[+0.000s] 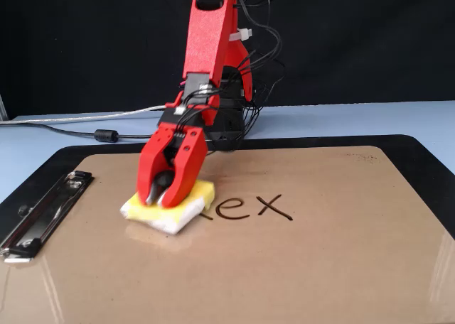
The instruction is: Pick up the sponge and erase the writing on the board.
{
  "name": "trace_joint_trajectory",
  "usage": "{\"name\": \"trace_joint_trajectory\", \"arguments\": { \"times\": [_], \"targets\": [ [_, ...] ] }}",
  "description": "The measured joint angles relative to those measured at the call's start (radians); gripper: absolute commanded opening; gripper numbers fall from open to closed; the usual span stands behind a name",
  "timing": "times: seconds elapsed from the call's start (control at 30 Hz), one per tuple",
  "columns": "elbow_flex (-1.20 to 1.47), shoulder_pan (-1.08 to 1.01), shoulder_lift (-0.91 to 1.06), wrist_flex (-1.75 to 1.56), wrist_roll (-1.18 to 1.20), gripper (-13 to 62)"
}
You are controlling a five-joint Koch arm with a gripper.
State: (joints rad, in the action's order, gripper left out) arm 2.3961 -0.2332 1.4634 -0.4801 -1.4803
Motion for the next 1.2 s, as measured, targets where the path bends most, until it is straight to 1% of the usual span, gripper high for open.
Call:
{"name": "trace_joint_trajectory", "arguments": {
  "times": [0.17,0.23,0.33,0.43,0.53,0.6,0.67,0.77,0.83,0.87,0.9,0.97,1.03,1.07,1.13,1.17,1.2],
  "targets": [
    [0.376,-0.04,0.327,-0.046,0.003,-8.1],
    [0.403,-0.041,0.38,-0.044,0.005,-8.1],
    [0.383,-0.038,0.347,-0.044,0.005,-8.1],
    [0.184,-0.006,0.178,-0.043,0.005,-8.1],
    [-0.083,0.095,-0.063,-0.051,-0.002,-8.1],
    [-0.164,0.135,-0.156,-0.077,-0.018,-8.1],
    [-0.196,0.152,-0.196,-0.101,-0.043,-8.1],
    [-0.08,0.16,-0.121,-0.121,-0.063,-8.1],
    [0.106,0.163,0.011,-0.133,-0.067,-8.1],
    [0.245,0.164,0.127,-0.132,-0.067,-8.1],
    [0.316,0.164,0.192,-0.123,-0.067,-8.1],
    [0.42,0.166,0.333,-0.109,-0.067,-8.1],
    [0.462,0.164,0.422,-0.095,-0.069,-8.1],
    [0.456,0.167,0.42,-0.092,-0.069,-8.1],
    [0.387,0.163,0.348,-0.084,-0.069,-8.1],
    [0.308,0.166,0.287,-0.083,-0.069,-8.1],
    [0.169,0.166,0.172,-0.084,-0.071,-8.1]
  ]
}}
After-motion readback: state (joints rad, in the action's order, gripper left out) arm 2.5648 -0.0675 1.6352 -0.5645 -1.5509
